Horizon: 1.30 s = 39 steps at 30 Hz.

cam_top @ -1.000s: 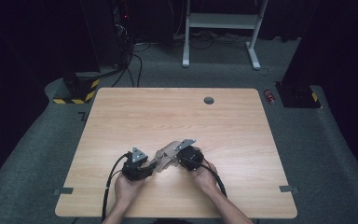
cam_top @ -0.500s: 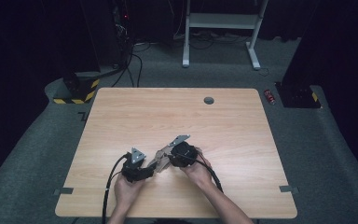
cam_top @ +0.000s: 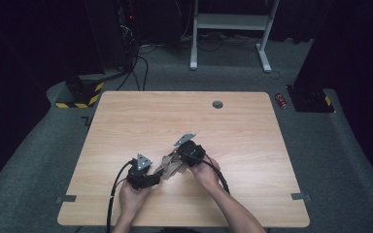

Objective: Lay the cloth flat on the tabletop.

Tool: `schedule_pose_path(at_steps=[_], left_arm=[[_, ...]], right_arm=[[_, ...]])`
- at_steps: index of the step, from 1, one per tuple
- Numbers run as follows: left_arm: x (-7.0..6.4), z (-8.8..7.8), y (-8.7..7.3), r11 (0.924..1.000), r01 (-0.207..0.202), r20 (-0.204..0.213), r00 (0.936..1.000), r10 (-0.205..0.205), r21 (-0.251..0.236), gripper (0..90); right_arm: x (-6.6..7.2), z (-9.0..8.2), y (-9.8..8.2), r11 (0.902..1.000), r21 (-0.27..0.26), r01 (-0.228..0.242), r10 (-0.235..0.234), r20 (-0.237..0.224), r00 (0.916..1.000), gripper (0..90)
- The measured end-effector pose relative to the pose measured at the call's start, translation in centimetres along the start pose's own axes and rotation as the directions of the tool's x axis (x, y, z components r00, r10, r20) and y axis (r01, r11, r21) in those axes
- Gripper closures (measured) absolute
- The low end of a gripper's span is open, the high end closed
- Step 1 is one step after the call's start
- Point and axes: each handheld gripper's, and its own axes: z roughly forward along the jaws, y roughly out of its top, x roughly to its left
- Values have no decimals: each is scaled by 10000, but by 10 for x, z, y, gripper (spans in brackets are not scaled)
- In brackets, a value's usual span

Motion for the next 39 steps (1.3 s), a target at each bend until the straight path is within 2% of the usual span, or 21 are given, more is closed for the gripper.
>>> schedule_pose_path(at_steps=[4, 9, 10, 13, 14, 16, 19, 20, 21, 25, 27, 29, 34, 36, 39], left_arm=[[0, 0, 0, 10000, -5, 24, 10000, 5, 30, 365], [0, 0, 0, 10000, -21, 20, 10000, 21, 41, 363], [0, 0, 0, 10000, -6, 40, 10000, 5, 34, 363], [0, 0, 0, 10000, -36, 12, 10000, 36, 44, 362], [0, 0, 0, 10000, -30, 11, 10000, 30, 39, 362], [0, 0, 0, 10000, -22, 20, 10000, 22, 39, 361], [0, 0, 0, 10000, -2, 11, 10000, 2, 34, 361], [0, 0, 0, 10000, -2, 11, 10000, 2, 34, 361], [0, 0, 0, 10000, -3, 12, 10000, 3, 27, 360], [0, 0, 0, 10000, 31, 24, 10000, -31, 34, 357], [0, 0, 0, 10000, 30, 18, 10000, -30, 33, 357], [0, 0, 0, 10000, 26, 7, 10000, -26, 31, 357], [0, 0, 0, 10000, 10, 4, 10000, -10, 33, 357], [0, 0, 0, 10000, 9, 6, 10000, -10, 29, 357], [1, 0, 0, 10000, 63, -18, 10000, -63, 10, 358]], right_arm=[[-8, 4, 26, 10000, 72, -59, 57, 331, 9994, 887], [-16, 15, 53, 9985, -182, -523, 535, 740, 9958, 874], [-17, 18, 56, 9985, -201, -504, 520, 905, 9945, 837], [-15, 31, 57, 9963, 279, -817, 796, 707, 9943, 705], [-13, 33, 56, 9962, 351, -795, 771, 651, 9949, 687], [-10, 30, 51, 9975, 151, -692, 684, 441, 9967, 660], [-5, 12, 39, 9968, -431, -679, 686, 158, 9975, 646], [-5, 12, 39, 9968, -431, -679, 686, 158, 9975, 646], [0, -5, 25, 9957, -793, -482, 481, -41, 9988, 649], [9, -19, -5, 9955, -890, -339, 291, -547, 9981, 717], [15, -17, -19, 9979, -598, -240, 202, -642, 9977, 727], [18, -11, -30, 9991, -371, -192, 173, -514, 9985, 725], [14, 8, -43, 9954, -112, -947, 942, -390, 9948, 694], [14, 13, -45, 9953, 8, -969, 968, -286, 9949, 738], [14, 12, -46, 9953, 43, -969, 969, -380, 9946, 822]])
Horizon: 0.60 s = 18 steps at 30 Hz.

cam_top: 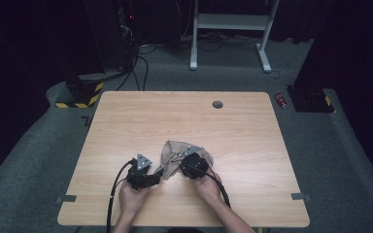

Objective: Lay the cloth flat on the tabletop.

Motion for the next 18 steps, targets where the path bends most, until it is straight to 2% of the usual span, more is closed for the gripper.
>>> schedule_pose_path(at_steps=[1, 3, 7, 12, 18], left_arm=[[0, -1, 0, 10000, 46, -48, 10000, -46, -50, 363], [1, -2, -1, 9999, 98, -65, 9999, -98, -113, 367], [3, -2, -1, 9993, 297, -68, 9995, -298, -222, 368], [4, -3, -2, 9990, 359, -38, 9993, -360, -271, 372], [4, -3, -2, 9991, 361, -63, 9993, -362, -241, 372]], right_arm=[[2, -3, -1, 9993, 146, 334, -336, 99, 9994, 889], [1, -5, -4, 9990, 208, 392, -395, 122, 9991, 893], [-3, -15, -13, 9996, 125, 240, -241, 56, 9997, 896], [-7, -35, -27, 9997, -43, 241, -240, 277, 9993, 896], [-9, -58, -53, 9999, -107, 4, -1, 276, 9996, 897]])
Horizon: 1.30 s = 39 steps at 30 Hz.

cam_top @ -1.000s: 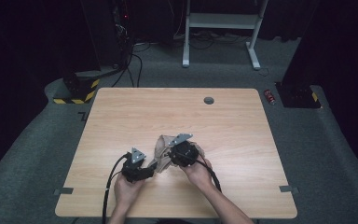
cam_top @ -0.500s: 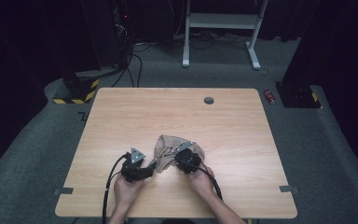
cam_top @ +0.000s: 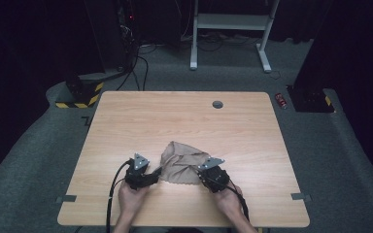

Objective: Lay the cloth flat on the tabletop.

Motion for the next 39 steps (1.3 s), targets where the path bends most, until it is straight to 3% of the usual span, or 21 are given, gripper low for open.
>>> schedule_pose_path(at_steps=[4, 6, 8, 10, 12, 14, 16, 18, 20, 24, 29, 30, 33, 36, 39], left_arm=[[0, 0, 0, 10000, -49, -16, 10000, 49, 22, 372], [-1, 1, 0, 9999, -91, -38, 10000, 91, 102, 372], [-1, 1, 0, 9999, -86, -44, 10000, 87, 122, 372], [-1, 1, 1, 9999, -76, -51, 10000, 77, 138, 371], [-1, 1, 1, 9999, -86, -65, 9999, 87, 134, 370], [-1, 1, 1, 9999, -78, -52, 10000, 79, 139, 370], [-1, 1, 1, 9999, -72, -43, 10000, 73, 144, 369], [-1, 1, 1, 9998, -92, -42, 9999, 93, 148, 369], [-1, 2, 1, 9997, -145, -55, 9999, 146, 176, 369], [-1, 2, 1, 9997, -142, -46, 9999, 143, 196, 369], [-2, 2, 1, 9995, -217, -96, 9997, 219, 243, 367], [-3, 2, 1, 9994, -232, -111, 9997, 235, 258, 367], [-3, 2, 1, 9994, -260, -115, 9996, 263, 249, 367], [-3, 2, 1, 9992, -294, -121, 9995, 297, 258, 367], [-3, 1, 0, 9992, -319, -118, 9994, 322, 243, 378]], right_arm=[[0, -8, -15, 9998, 81, -178, 178, -8, 9998, 895], [0, -15, -24, 9997, -57, -230, 231, 199, 9995, 791], [-1, -21, -24, 9984, -529, -205, 249, 826, 9963, 673], [-4, -26, -18, 9947, -1021, -125, 254, 1260, 9917, 614], [-7, -22, -11, 9950, -993, -78, 201, 1241, 9921, 585], [-11, -9, -4, 9991, -427, -65, 109, 1051, 9944, 599], [-15, 4, 1, 9997, 192, 155, -169, 709, 9973, 754], [-18, 10, 7, 9980, 426, 460, -481, 503, 9976, 894], [-24, 10, 18, 9979, 361, 542, -562, 549, 9969, 898], [-47, 1, 51, 9994, -150, 300, -280, 1194, 9925, 900], [-69, 8, 81, 9993, -363, -85, 157, 2019, 9793, 896], [-71, 12, 82, 9994, -271, -193, 244, 1999, 9795, 889], [-71, 32, 76, 9975, 558, -437, 343, 1596, 9866, 737], [-64, 27, 63, 9982, 135, -581, 557, 1387, 9888, 675], [-56, 6, 49, 9966, -556, -610, 676, 1261, 9897, 679]])
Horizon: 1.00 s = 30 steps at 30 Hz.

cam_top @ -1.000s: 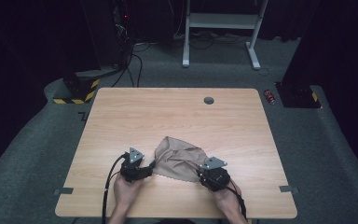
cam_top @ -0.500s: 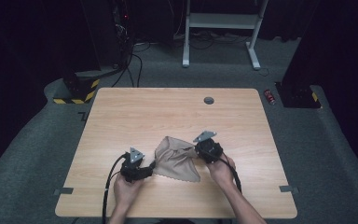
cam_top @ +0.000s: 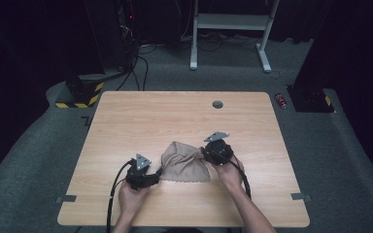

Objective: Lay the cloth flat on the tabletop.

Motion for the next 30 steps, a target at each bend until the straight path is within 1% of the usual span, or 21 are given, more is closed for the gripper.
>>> schedule_pose_path(at_steps=[2, 3, 4, 5, 6, 7, 9, 10, 13, 16, 18, 19, 20, 22, 24, 25, 26, 27, 28, 29, 30], left_arm=[[0, -2, -1, 9999, 1, 38, 10000, 0, -150, 389], [1, -3, -2, 9996, 80, 119, 9999, -77, -280, 397], [3, -5, -3, 9987, 278, 208, 9994, -269, -419, 406], [6, -7, -4, 9967, 576, 344, 9979, -556, -581, 422], [6, -7, -4, 9967, 576, 344, 9979, -556, -581, 440], [10, -13, -8, 9908, 926, 555, 9946, -874, -988, 467], [11, -20, -10, 9891, 1001, 541, 9940, -947, -1076, 485], [9, -24, -10, 9895, 916, 584, 9946, -854, -1121, 484], [1, -32, -2, 9926, 373, 735, 9969, -289, -1155, 465], [-9, -29, 11, 9947, -191, 785, 9965, 271, -1010, 445], [-16, -21, 18, 9958, -538, 474, 9972, 574, -736, 448], [-18, -16, 21, 9965, -668, 307, 9972, 684, -495, 464], [-19, -11, 23, 9967, -777, 196, 9968, 781, -233, 508], [-18, -3, 24, 9949, -980, -57, 9952, 982, 244, 638], [-16, -1, 23, 9945, -939, 38, 9956, 938, 457, 766], [-15, -3, 22, 9941, -990, 50, 9951, 989, 442, 813], [-14, -6, 21, 9939, -1012, 127, 9948, 1008, 434, 851], [-14, -9, 20, 9942, -989, 212, 9950, 981, 423, 870], [-13, -12, 19, 9929, -1082, 254, 9939, 1070, 499, 876], [-13, -12, 19, 9929, -1082, 254, 9939, 1070, 499, 879], [-11, -18, 16, 9918, -1131, 392, 9931, 1108, 599, 880]], right_arm=[[2, -15, -10, 9996, -278, 70, -74, -168, 9998, 700], [3, -21, -15, 9992, -354, 163, -171, -242, 9996, 709], [5, -26, -20, 9990, -387, 204, -216, -313, 9993, 719], [6, -29, -26, 9989, -422, 203, -221, -422, 9989, 725], [8, -31, -32, 9991, -389, 156, -179, -599, 9980, 725], [10, -30, -37, 9994, -298, 174, -195, -721, 9972, 722], [14, -25, -48, 9998, -128, 139, -150, -901, 9958, 701], [16, -20, -53, 10000, -61, 1, -7, -976, 9952, 683], [19, -7, -61, 9993, 89, -363, 371, -1166, 9925, 645], [21, -1, -62, 9988, -57, -485, 473, -1313, 9902, 647], [24, 1, -61, 9992, -30, -398, 390, -1337, 9903, 697], [24, 2, -62, 9996, 29, -291, 292, -1342, 9905, 731], [25, 3, -62, 9997, 61, -247, 253, -1318, 9909, 786], [24, 2, -62, 9998, 94, -164, 175, -1383, 9902, 873], [22, -2, -64, 9999, 29, -139, 141, -1406, 9900, 891], [21, -5, -66, 9997, -1, -251, 248, -1459, 9890, 893], [21, -8, -67, 9997, -54, -231, 220, -1456, 9891, 893], [21, -12, -68, 9996, -104, -261, 243, -1458, 9890, 894], [20, -16, -70, 9997, -169, -164, 138, -1467, 9891, 894], [20, -16, -70, 9997, -169, -164, 138, -1467, 9891, 894], [18, -24, -73, 9997, -225, -114, 79, -1473, 9891, 893]])
